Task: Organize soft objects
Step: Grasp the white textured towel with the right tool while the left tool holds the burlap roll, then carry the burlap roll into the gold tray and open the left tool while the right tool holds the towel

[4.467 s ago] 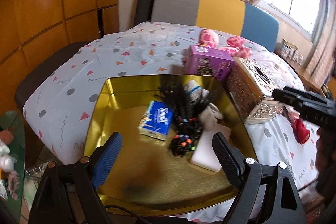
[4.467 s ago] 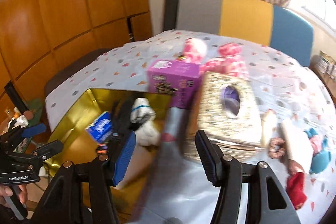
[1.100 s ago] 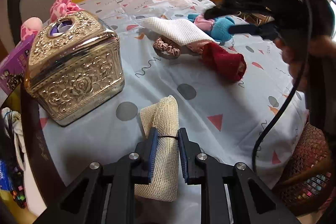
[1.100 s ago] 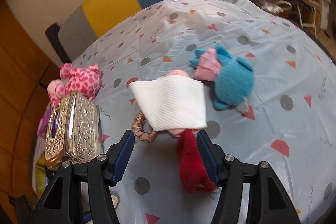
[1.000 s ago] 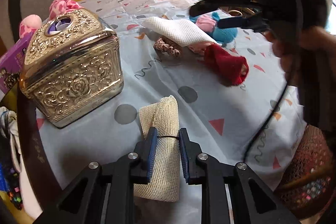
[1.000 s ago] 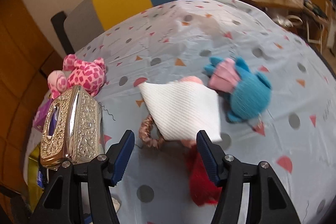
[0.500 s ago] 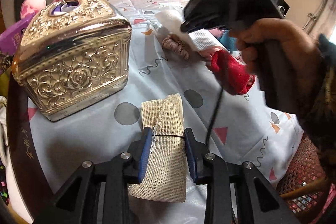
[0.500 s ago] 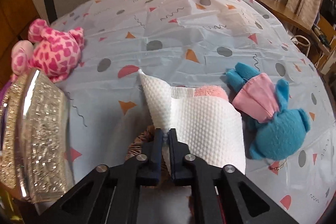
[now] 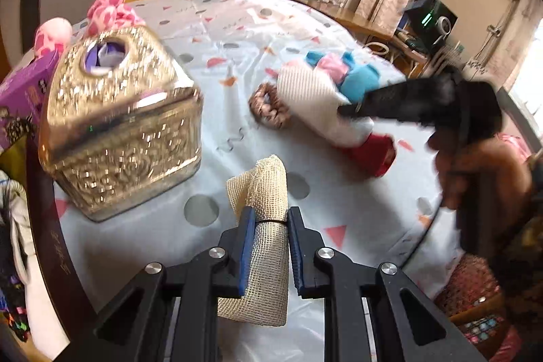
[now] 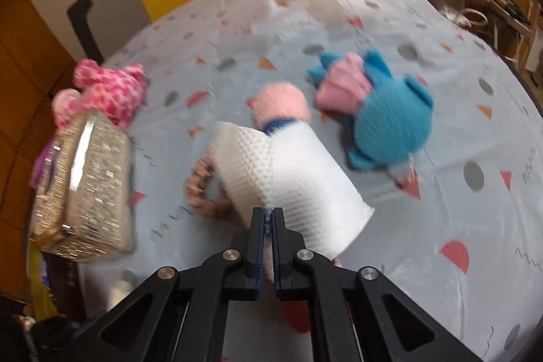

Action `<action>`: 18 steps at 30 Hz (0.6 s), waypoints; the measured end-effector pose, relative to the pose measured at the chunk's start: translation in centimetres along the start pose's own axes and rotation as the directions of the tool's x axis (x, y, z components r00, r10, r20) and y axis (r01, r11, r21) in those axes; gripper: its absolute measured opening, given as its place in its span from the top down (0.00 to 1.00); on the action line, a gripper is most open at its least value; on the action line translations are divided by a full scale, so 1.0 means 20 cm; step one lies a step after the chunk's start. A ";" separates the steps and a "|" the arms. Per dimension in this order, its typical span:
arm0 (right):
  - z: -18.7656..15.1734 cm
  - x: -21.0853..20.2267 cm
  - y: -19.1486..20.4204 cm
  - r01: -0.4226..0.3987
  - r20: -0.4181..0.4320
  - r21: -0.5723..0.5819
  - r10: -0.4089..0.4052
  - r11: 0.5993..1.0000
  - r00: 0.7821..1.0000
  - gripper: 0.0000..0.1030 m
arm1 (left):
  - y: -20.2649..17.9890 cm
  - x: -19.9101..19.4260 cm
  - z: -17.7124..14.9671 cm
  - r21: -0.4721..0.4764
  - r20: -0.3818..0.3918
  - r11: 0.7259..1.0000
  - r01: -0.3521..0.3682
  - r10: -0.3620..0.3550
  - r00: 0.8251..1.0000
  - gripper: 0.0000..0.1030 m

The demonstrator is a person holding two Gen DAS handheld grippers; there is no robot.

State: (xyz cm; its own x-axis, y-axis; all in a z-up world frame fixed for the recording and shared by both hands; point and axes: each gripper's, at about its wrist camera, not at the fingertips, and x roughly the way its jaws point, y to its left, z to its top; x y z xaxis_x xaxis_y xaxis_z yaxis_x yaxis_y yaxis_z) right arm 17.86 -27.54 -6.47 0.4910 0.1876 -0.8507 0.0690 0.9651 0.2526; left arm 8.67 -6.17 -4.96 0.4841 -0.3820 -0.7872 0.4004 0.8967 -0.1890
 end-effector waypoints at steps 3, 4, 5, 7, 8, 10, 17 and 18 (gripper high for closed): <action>0.01 0.01 0.00 0.006 -0.001 -0.016 -0.006 1.000 1.000 0.97 | 0.00 -0.05 0.05 -0.019 0.015 0.999 0.045 -0.045 0.999 0.81; 0.00 0.02 0.01 0.013 -0.002 -0.024 -0.013 1.000 1.000 0.97 | 0.00 -0.08 0.07 -0.034 0.026 0.997 0.063 -0.062 0.998 0.81; 0.00 0.03 0.01 0.016 -0.007 -0.031 -0.016 0.999 1.000 0.97 | 0.00 -0.09 0.08 -0.042 0.033 0.996 0.077 -0.075 0.997 0.81; 0.00 0.03 0.03 0.025 -0.004 -0.047 -0.025 0.999 1.000 0.97 | 0.01 -0.13 0.12 -0.057 0.044 0.993 0.105 -0.103 0.994 0.81; 0.00 0.03 0.03 0.031 -0.004 -0.054 -0.032 0.998 0.999 0.97 | 0.00 -0.14 0.14 -0.056 0.049 0.993 0.106 -0.103 0.993 0.81; 0.00 0.03 0.02 0.040 -0.011 -0.056 -0.040 0.998 0.999 0.97 | 0.00 -0.16 0.18 -0.056 0.057 0.993 0.102 -0.098 0.993 0.81; 0.00 -0.01 0.01 0.051 0.027 -0.050 -0.050 0.997 0.998 0.97 | 0.03 -0.16 0.48 -0.062 0.084 0.997 0.053 -0.048 0.995 0.81; 0.01 -0.01 0.00 0.052 0.033 -0.048 -0.050 0.998 0.998 0.97 | 0.03 -0.15 0.54 -0.057 0.094 0.998 0.034 -0.028 0.995 0.81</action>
State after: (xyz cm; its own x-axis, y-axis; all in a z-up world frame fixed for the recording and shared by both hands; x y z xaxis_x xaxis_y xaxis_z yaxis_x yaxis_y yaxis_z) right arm 17.83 -27.51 -6.19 0.5156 0.1329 -0.8465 0.0522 0.9812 0.1859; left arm 15.80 -6.88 3.56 0.5434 -0.4264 -0.7231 0.3710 0.8947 -0.2487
